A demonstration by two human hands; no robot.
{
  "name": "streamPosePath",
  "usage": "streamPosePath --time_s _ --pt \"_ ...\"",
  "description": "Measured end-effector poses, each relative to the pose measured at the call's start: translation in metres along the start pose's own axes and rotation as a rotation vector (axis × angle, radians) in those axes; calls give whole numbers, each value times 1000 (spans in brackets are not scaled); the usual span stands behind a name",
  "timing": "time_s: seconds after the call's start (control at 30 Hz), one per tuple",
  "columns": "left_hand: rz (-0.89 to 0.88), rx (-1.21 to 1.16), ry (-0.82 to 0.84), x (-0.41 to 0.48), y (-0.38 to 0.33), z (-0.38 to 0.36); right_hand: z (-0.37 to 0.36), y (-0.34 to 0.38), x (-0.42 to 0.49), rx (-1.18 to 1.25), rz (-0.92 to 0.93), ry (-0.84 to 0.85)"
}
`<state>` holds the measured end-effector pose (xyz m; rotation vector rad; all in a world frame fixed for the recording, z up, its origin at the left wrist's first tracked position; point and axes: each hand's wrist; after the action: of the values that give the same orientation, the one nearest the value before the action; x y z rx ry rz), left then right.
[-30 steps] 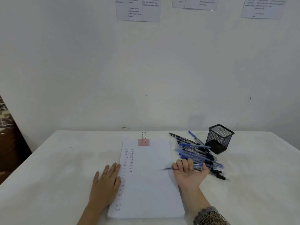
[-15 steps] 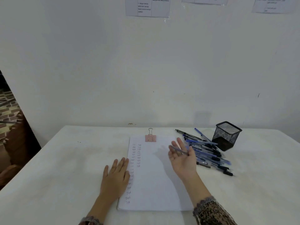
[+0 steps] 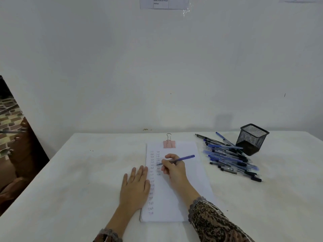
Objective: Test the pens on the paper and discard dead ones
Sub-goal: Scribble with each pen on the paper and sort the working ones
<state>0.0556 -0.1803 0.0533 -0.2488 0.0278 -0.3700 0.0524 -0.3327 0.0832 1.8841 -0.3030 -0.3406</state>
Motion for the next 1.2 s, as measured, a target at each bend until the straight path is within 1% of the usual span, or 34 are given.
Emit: streamPosePath --time_s 0.1,0.13,0.2,0.27,0.3,0.37,0.47,0.53,0.67,0.77,0.9,1.07,1.1,1.2 --pt "1 -17 -4 0 -1 0 -1 -2 1 23 32 -44" --pt "4 -29 0 -1 -1 0 -1 -3 1 65 31 -71" --pt "12 -52 10 -1 -1 2 0 -1 3 225 21 -124" --pt "12 -70 9 -2 -1 3 4 -1 7 360 19 -131" --pt "11 -76 3 -2 -1 3 5 -1 8 373 20 -118" --pt "7 -81 -6 -2 -1 3 6 -3 8 285 24 -80" --pt "5 -89 -8 -2 -1 3 5 -9 9 -13 101 -20" --pt "5 -100 -6 -2 -2 4 6 -12 12 -128 132 7" --pt "9 -108 -8 -3 -2 5 3 -13 12 -120 126 -37" --pt "11 -115 -7 -4 -3 6 1 -15 11 -179 141 -85" --pt "12 -118 -16 -4 -3 7 -3 -14 6 -276 168 -54" --pt "14 -122 -21 -4 -3 7 1 -13 8 -167 180 -175" --pt "13 -121 -22 -4 -3 7 0 -13 8 -187 182 -169" --pt "13 -120 -20 -4 -3 7 -5 -11 2 -351 216 -94"
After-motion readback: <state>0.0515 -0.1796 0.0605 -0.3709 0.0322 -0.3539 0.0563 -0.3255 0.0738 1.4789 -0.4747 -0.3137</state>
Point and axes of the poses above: each hand's wrist, its own x-axis towards the middle knuckle, its own z-axis out of the back of the hand, y = z × x, and after that the axes turned 2 degrees about -x, right-handed
